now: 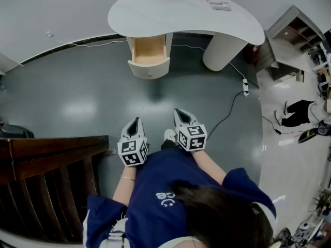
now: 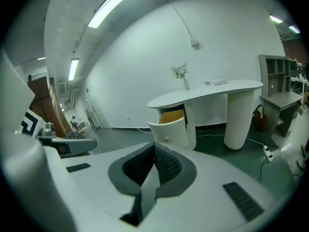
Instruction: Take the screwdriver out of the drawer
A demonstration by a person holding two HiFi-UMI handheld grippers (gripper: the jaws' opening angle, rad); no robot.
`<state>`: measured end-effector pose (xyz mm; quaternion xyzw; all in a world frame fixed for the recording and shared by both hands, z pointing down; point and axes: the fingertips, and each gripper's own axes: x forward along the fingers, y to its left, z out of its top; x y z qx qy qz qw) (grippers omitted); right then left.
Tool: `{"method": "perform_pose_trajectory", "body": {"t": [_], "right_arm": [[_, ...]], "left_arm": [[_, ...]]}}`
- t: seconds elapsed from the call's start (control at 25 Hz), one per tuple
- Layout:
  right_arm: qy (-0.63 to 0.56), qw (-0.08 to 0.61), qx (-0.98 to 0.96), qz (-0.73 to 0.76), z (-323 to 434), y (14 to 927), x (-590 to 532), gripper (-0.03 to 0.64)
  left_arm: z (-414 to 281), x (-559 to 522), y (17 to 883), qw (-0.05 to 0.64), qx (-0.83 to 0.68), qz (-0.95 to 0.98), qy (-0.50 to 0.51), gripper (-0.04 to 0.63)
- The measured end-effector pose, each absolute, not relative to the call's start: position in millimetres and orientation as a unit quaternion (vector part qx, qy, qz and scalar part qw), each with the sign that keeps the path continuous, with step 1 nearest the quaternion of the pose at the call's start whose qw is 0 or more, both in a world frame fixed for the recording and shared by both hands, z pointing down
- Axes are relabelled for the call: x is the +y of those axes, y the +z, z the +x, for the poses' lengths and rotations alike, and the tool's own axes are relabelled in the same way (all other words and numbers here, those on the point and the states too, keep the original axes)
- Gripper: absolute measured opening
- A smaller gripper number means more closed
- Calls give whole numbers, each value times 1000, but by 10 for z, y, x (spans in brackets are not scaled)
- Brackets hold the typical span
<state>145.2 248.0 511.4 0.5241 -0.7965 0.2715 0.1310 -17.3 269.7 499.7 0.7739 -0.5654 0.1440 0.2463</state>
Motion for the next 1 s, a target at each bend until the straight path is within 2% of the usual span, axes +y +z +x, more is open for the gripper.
{"method": "perform_pose_trajectory", "body": {"t": [0.32,0.56,1.0], "right_arm": [[279,160,-821,472,1692,5251,1816,6],[278,156,-832,454,1722,5234,1599,6],[275,143,-808,501,1799,5262,950,6]], "left_arm": [[166,2156,5055,260,-595,748,136,5],[336,1901,5039,262,-588,752,146,5],[337,1035,5118,254,-549,780,162,5]]}}
